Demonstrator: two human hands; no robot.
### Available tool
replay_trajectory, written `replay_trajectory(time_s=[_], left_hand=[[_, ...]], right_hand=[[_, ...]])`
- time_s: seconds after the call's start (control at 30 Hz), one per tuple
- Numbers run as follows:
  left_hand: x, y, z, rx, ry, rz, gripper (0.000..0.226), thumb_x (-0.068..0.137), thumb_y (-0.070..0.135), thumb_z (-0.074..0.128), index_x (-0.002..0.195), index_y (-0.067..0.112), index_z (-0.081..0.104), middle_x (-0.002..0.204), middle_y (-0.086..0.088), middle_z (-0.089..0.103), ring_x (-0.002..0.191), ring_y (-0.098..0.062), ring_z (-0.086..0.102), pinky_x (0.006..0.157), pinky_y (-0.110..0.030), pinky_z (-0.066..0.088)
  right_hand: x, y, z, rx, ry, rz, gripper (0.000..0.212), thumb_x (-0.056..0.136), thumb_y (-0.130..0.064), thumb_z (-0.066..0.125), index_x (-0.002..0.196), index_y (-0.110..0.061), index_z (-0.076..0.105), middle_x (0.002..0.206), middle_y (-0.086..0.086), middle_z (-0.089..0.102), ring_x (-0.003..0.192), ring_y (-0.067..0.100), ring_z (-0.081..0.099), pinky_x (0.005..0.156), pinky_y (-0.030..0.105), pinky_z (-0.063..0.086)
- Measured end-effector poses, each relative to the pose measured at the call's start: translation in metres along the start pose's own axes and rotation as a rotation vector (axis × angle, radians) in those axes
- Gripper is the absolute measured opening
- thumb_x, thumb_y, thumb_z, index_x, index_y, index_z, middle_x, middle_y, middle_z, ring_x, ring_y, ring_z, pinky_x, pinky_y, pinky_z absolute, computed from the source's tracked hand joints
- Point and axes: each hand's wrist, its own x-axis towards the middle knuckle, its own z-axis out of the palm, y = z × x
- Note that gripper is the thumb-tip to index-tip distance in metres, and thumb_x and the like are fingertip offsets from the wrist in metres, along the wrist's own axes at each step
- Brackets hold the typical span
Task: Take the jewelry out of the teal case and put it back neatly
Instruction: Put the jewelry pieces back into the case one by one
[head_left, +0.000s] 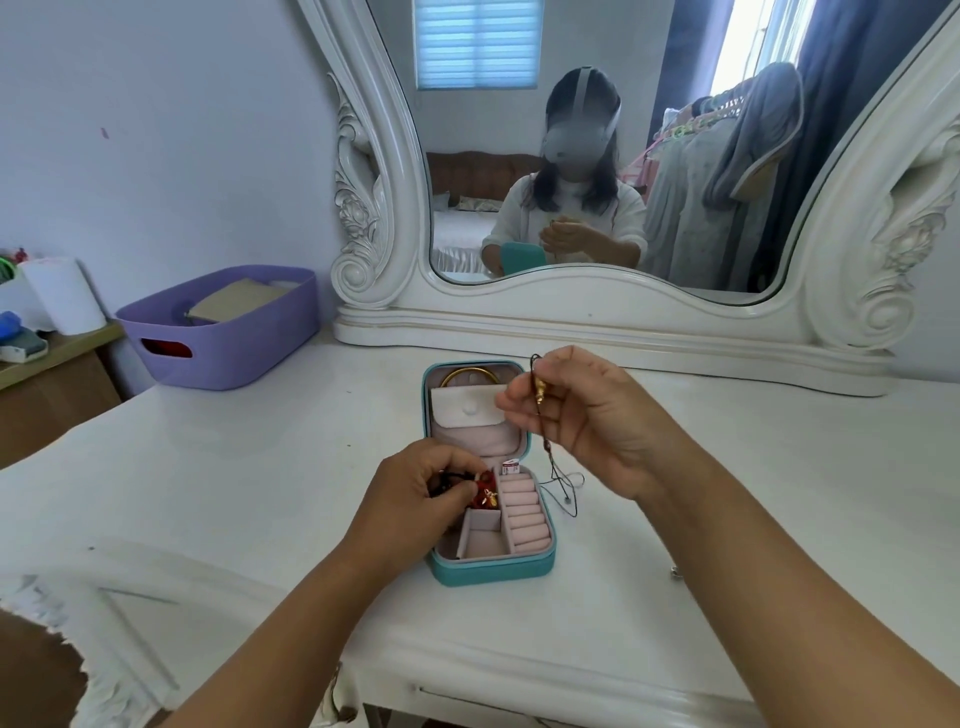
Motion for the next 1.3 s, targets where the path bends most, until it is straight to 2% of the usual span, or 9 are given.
replay_trajectory(time_s=[0.1,0.23,0.37,0.5,0.7,0.87,1.0,1.13,1.3], left_hand=[[-0.005,0.006,0.001,-0.035,-0.014,0.071,0.031,0.082,0.017,0.065,0.094,0.045,0.059,0.092,0.015,0.063,0.085,0.009,0.056,0.068,-0.004,0.045],[-0.005,0.011,0.001,-0.089,-0.025,0.1,0.034,0.078,0.031,0.069,0.091,0.058,0.053,0.085,0.006,0.061,0.072,0.003,0.054,0.065,-0.01,0.047],[-0.003,0.012,0.004,-0.082,-0.045,0.095,0.03,0.074,0.039,0.068,0.097,0.053,0.054,0.076,0.01,0.058,0.065,0.002,0.052,0.061,-0.012,0.046],[-0.001,0.009,0.006,-0.083,-0.068,0.051,0.053,0.066,0.051,0.064,0.118,0.04,0.055,0.066,0.007,0.053,0.055,0.001,0.046,0.056,-0.012,0.042],[-0.001,0.007,0.007,-0.125,-0.078,0.075,0.029,0.071,0.041,0.068,0.094,0.055,0.057,0.062,0.002,0.052,0.053,-0.002,0.045,0.053,-0.012,0.042],[-0.004,0.007,0.004,-0.128,-0.144,0.032,0.011,0.08,0.022,0.064,0.086,0.026,0.072,0.08,-0.003,0.073,0.074,-0.016,0.065,0.067,-0.021,0.054],[-0.003,0.01,0.0,-0.268,-0.166,-0.009,0.034,0.072,0.031,0.042,0.073,0.012,0.071,0.076,-0.013,0.068,0.067,-0.006,0.058,0.064,-0.018,0.05],[-0.004,0.008,0.005,-0.129,-0.176,-0.009,0.033,0.06,0.047,0.072,0.076,0.018,0.072,0.073,-0.006,0.072,0.064,-0.009,0.061,0.062,-0.028,0.053],[-0.002,0.006,0.013,-0.046,-0.082,0.025,0.011,0.071,0.017,0.076,0.063,0.013,0.069,0.049,0.01,0.06,0.045,0.002,0.048,0.05,-0.014,0.041]], right_hand=[[0.007,0.011,0.016,0.087,-0.032,0.019,0.015,0.088,-0.007,0.051,0.074,-0.012,0.054,0.064,0.005,0.067,0.07,0.021,0.068,0.087,0.038,0.052],[0.01,0.014,0.024,0.107,-0.045,0.03,0.013,0.089,-0.009,0.051,0.077,-0.011,0.053,0.063,0.005,0.066,0.068,0.021,0.068,0.084,0.037,0.054],[0.013,0.0,0.025,0.209,-0.033,0.027,0.016,0.09,-0.01,0.049,0.075,-0.011,0.054,0.059,0.004,0.063,0.061,0.019,0.066,0.074,0.033,0.057],[0.011,-0.012,0.034,0.339,-0.054,0.034,0.027,0.09,-0.013,0.047,0.066,-0.01,0.056,0.056,0.002,0.061,0.059,0.016,0.065,0.073,0.031,0.057],[0.011,0.0,0.039,0.538,-0.022,0.12,0.024,0.09,-0.013,0.047,0.067,-0.008,0.054,0.054,0.004,0.06,0.057,0.017,0.065,0.071,0.034,0.058],[0.013,0.025,0.026,0.572,0.115,0.192,0.023,0.091,-0.01,0.048,0.07,-0.005,0.055,0.051,0.006,0.06,0.054,0.018,0.065,0.07,0.036,0.058],[0.013,0.04,0.019,0.587,0.191,0.209,0.024,0.091,-0.008,0.047,0.07,-0.004,0.057,0.051,0.008,0.06,0.052,0.02,0.065,0.068,0.036,0.058],[0.012,0.045,0.016,0.569,0.196,0.195,0.023,0.091,-0.007,0.047,0.072,-0.003,0.057,0.052,0.008,0.062,0.056,0.021,0.068,0.074,0.036,0.056],[0.006,0.053,0.02,0.58,0.201,0.189,0.019,0.091,-0.006,0.047,0.075,-0.003,0.055,0.054,0.008,0.063,0.059,0.021,0.069,0.073,0.035,0.057]])
